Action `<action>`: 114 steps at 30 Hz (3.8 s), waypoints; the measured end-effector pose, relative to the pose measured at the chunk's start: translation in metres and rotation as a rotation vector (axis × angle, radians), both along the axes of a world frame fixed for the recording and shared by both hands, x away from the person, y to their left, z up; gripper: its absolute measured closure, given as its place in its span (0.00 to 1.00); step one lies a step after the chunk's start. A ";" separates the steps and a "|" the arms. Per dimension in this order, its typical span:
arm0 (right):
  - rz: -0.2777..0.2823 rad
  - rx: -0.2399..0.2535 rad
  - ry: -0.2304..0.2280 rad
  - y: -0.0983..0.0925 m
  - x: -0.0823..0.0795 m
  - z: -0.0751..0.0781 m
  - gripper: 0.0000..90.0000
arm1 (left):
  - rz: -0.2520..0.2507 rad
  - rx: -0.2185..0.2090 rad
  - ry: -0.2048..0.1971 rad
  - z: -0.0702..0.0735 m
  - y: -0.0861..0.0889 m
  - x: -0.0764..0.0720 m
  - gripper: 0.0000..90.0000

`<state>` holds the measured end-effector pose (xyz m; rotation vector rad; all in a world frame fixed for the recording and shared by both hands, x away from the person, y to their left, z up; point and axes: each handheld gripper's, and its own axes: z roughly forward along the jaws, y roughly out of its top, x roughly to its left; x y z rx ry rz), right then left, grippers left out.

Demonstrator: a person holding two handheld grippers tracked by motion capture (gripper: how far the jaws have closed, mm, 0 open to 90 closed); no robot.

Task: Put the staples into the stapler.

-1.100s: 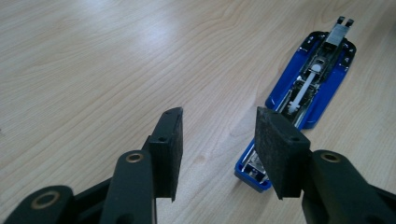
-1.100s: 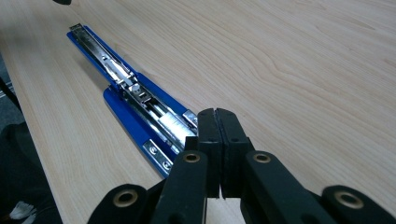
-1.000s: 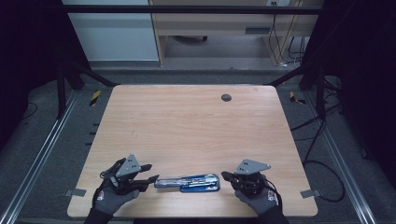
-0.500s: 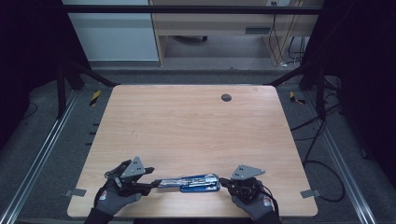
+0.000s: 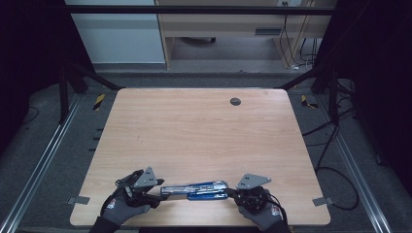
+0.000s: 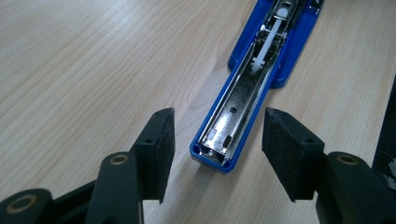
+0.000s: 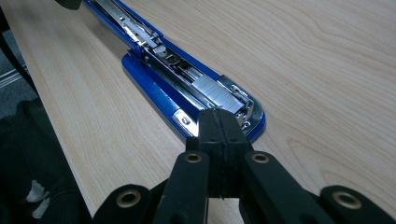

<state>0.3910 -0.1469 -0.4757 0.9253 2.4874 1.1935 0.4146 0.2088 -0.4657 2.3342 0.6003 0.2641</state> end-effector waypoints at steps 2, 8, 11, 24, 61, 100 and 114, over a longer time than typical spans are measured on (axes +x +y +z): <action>0.000 -0.007 0.003 0.001 0.000 -0.001 1.00 | -0.010 0.013 0.007 -0.002 0.000 0.001 0.49; -0.002 -0.010 0.014 0.003 0.001 -0.005 1.00 | -0.043 0.045 0.026 -0.008 -0.004 0.006 0.50; -0.002 -0.020 0.020 0.006 0.001 -0.008 1.00 | -0.051 0.056 0.034 -0.012 -0.006 0.010 0.50; -0.002 -0.021 0.012 0.008 0.005 -0.014 1.00 | -0.094 0.076 0.056 -0.017 -0.011 0.016 0.58; 0.005 -0.023 0.012 0.009 0.006 -0.014 1.00 | -0.145 0.060 0.054 -0.011 -0.011 0.019 0.60; 0.010 -0.023 0.010 0.011 0.006 -0.014 1.00 | -0.190 -0.021 0.034 0.023 -0.011 0.021 0.65; 0.007 0.029 -0.042 0.011 0.006 0.001 1.00 | -0.188 -0.037 0.021 0.029 -0.014 0.019 0.66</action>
